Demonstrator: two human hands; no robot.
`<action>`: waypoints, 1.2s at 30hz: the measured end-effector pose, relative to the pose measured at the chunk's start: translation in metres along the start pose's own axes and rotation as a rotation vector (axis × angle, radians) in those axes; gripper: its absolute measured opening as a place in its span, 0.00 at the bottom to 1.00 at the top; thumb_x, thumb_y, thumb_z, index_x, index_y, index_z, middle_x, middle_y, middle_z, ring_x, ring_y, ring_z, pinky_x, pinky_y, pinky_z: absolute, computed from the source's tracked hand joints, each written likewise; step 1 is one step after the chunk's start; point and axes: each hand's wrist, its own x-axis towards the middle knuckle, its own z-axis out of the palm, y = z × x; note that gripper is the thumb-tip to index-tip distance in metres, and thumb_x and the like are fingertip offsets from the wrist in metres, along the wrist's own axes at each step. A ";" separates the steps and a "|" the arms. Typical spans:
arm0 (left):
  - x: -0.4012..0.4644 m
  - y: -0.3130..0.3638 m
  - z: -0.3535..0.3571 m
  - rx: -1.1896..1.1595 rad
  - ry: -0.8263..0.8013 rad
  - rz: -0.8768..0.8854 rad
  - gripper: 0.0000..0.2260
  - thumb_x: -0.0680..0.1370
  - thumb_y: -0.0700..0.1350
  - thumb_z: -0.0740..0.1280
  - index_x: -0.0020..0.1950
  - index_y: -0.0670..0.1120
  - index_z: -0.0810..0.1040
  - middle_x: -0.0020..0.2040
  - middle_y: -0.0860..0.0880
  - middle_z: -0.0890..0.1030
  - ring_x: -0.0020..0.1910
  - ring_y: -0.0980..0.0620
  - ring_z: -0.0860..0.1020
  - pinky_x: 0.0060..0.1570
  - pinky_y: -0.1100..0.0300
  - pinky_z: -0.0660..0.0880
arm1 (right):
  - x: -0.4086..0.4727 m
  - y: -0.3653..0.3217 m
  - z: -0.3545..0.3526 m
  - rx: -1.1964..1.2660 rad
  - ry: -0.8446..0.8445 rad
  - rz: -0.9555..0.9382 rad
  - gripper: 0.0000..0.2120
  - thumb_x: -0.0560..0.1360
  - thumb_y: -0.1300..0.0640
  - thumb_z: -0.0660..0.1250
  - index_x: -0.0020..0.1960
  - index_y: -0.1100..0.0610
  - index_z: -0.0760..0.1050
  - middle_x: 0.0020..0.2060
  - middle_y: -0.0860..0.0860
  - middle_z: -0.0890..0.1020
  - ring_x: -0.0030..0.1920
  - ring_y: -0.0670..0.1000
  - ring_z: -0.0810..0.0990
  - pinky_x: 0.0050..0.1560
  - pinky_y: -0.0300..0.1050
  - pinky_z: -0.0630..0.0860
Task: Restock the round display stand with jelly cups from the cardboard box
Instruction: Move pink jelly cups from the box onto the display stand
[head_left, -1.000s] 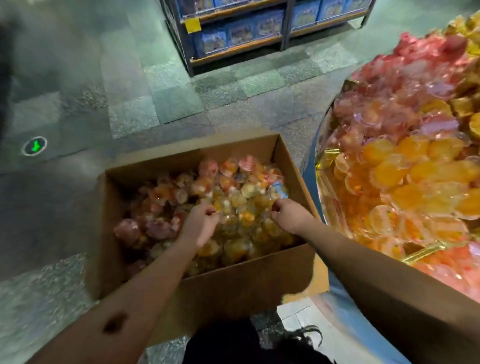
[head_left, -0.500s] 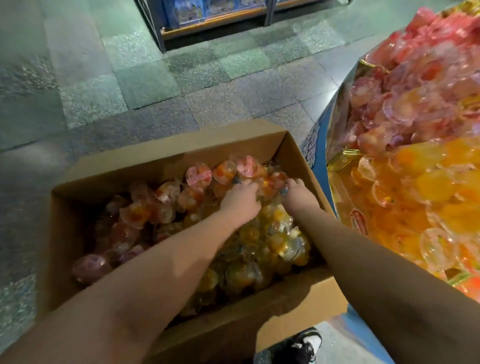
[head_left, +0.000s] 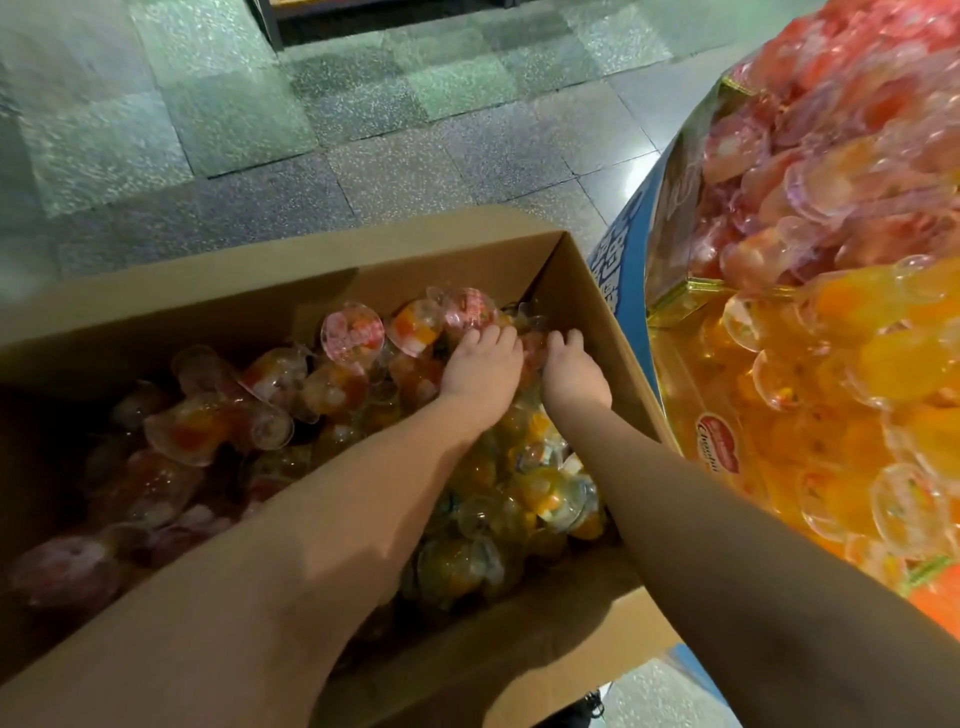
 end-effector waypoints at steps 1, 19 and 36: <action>-0.001 -0.002 0.000 -0.011 0.004 0.000 0.21 0.80 0.41 0.63 0.74 0.43 0.67 0.71 0.43 0.69 0.69 0.44 0.68 0.69 0.51 0.65 | 0.002 -0.001 0.000 -0.011 -0.008 -0.011 0.24 0.78 0.70 0.58 0.72 0.56 0.64 0.70 0.56 0.67 0.60 0.59 0.78 0.56 0.54 0.78; -0.113 -0.034 -0.064 -1.175 -0.071 -0.521 0.28 0.74 0.49 0.73 0.72 0.54 0.68 0.64 0.57 0.76 0.60 0.60 0.74 0.54 0.65 0.69 | -0.024 -0.006 -0.048 0.183 0.014 -0.089 0.26 0.81 0.56 0.58 0.76 0.43 0.59 0.70 0.53 0.71 0.61 0.59 0.78 0.53 0.54 0.78; -0.144 0.149 -0.171 -1.445 -0.152 -0.247 0.32 0.72 0.38 0.75 0.69 0.57 0.66 0.60 0.61 0.77 0.57 0.59 0.78 0.54 0.57 0.79 | -0.248 0.205 -0.157 1.533 -0.177 0.338 0.17 0.78 0.41 0.64 0.60 0.50 0.77 0.47 0.51 0.84 0.39 0.48 0.82 0.34 0.41 0.72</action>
